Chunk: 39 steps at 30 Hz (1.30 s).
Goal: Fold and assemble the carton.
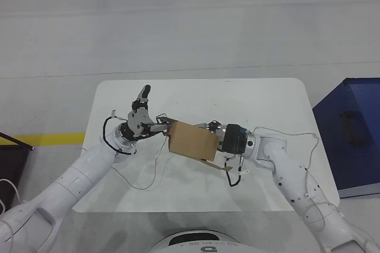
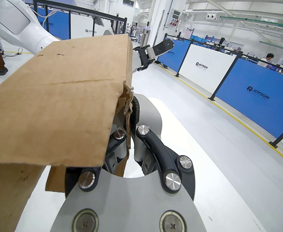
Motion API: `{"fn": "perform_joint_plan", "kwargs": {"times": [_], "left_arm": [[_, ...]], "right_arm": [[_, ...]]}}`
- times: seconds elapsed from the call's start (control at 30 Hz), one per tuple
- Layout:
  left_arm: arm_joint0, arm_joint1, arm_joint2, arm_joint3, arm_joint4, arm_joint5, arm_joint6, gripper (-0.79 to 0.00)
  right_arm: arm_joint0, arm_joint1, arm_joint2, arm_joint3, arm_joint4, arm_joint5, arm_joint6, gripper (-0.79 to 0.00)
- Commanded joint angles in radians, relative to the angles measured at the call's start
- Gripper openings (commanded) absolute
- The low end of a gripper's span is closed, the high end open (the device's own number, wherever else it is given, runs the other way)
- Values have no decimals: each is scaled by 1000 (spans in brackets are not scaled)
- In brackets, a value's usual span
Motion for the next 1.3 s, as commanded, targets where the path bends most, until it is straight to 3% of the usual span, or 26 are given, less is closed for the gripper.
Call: {"fn": "perform_joint_plan", "kwargs": {"times": [0.0, 0.57, 0.7, 0.83, 1.27], "left_arm": [[3, -5, -3, -2, 0, 2, 2, 0], [9, -35, 2, -29, 28, -4, -4, -3], [7, -33, 10, -32, 37, -7, -7, -231], [6, -26, 15, -33, 42, -13, -14, -394], [-6, 12, 55, -74, 62, -42, -42, -502]], "right_arm": [[4, 0, -3, 1, 4, -2, 2, -785], [38, -5, -26, 18, 23, -11, 11, -785], [51, -7, -34, 28, 28, -11, 13, -785], [61, -9, -41, 36, 33, -10, 16, -785], [82, -15, -56, 59, 55, -2, 28, -785]]}}
